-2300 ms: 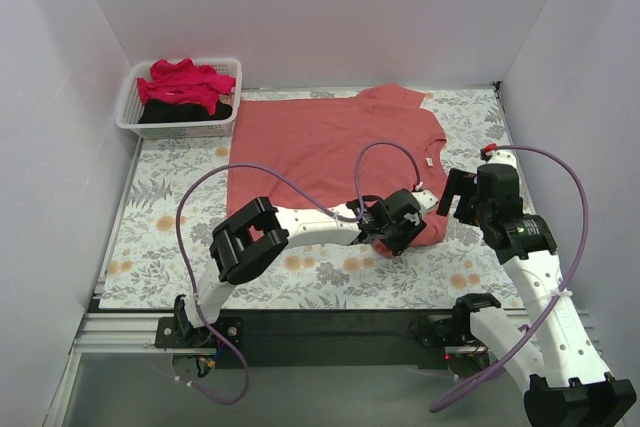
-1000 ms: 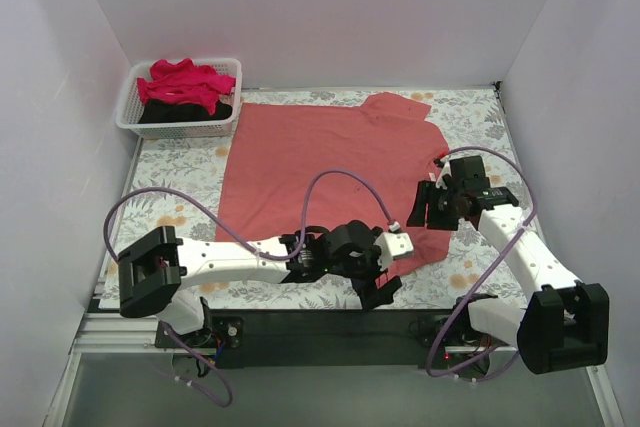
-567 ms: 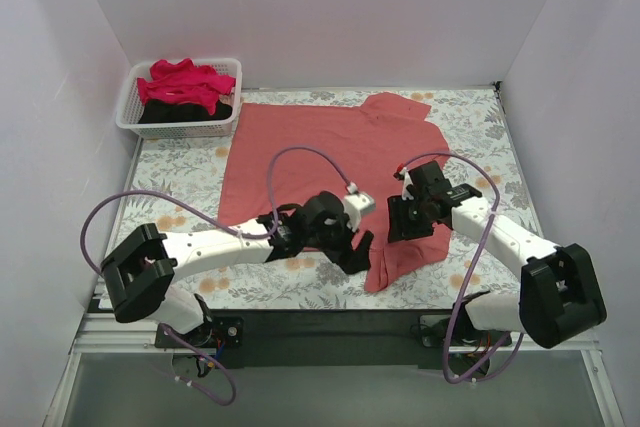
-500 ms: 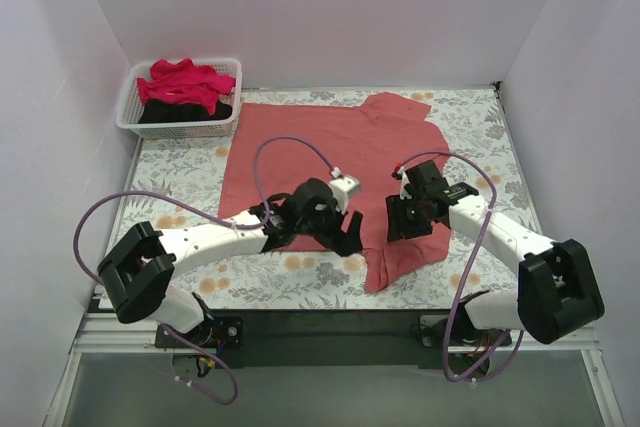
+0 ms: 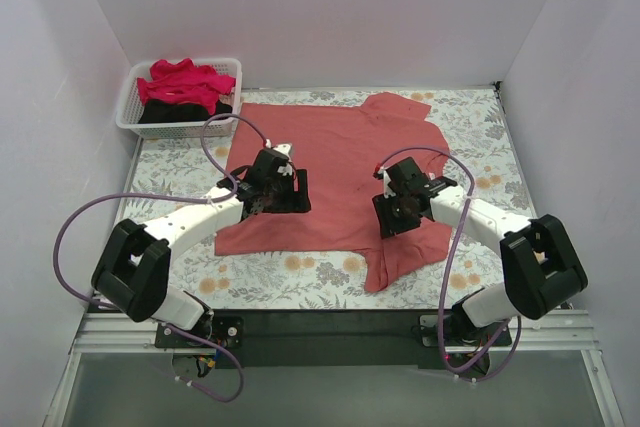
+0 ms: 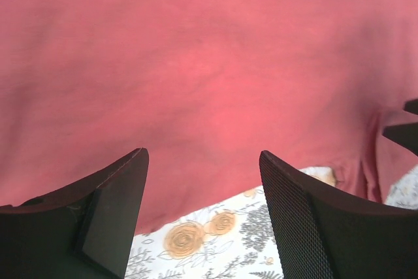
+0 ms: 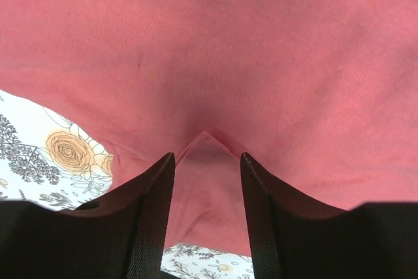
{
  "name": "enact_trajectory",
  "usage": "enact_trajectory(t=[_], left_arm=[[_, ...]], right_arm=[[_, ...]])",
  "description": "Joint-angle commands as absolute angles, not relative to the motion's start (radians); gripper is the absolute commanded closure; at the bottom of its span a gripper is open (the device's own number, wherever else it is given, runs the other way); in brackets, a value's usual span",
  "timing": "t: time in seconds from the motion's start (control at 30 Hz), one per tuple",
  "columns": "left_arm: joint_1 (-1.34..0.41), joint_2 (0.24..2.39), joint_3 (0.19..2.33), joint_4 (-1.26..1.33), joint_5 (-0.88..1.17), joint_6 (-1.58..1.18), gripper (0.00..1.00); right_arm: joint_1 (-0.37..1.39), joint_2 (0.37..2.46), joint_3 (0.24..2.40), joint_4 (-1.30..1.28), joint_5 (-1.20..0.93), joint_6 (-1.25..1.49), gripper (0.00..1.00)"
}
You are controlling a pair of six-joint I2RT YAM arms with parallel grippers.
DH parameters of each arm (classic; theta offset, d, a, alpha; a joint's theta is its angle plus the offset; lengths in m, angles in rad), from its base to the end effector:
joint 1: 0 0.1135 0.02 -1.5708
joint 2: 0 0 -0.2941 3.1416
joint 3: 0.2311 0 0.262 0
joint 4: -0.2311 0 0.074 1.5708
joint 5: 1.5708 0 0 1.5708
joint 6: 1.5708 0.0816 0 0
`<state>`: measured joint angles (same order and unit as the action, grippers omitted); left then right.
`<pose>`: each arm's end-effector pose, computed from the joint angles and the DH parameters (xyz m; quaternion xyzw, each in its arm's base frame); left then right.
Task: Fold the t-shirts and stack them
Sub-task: Flatten the tshirt out
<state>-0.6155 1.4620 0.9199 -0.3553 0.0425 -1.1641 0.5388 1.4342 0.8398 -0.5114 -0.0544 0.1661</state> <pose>0.2711 -0.1960 0.2041 -0.2488 0.9103 -0.2693 0.1924 0.2506 0.1550 0.1728 -0.1864 0.9547 0.1043 0.2070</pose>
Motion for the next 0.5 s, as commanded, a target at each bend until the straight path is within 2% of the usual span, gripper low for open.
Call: enact_trajectory(t=[0.0,0.47], left_arm=[[-0.594,1.398,0.957,-0.452,-0.041,-1.134,0.33],[-0.578,1.261,0.830,-0.449,-0.201,-1.081,0.33]], right_arm=[[0.560,1.462,0.897,-0.491,-0.038,0.132,0.49],[0.612,1.554,0.937,-0.514,0.060,0.132,0.53]])
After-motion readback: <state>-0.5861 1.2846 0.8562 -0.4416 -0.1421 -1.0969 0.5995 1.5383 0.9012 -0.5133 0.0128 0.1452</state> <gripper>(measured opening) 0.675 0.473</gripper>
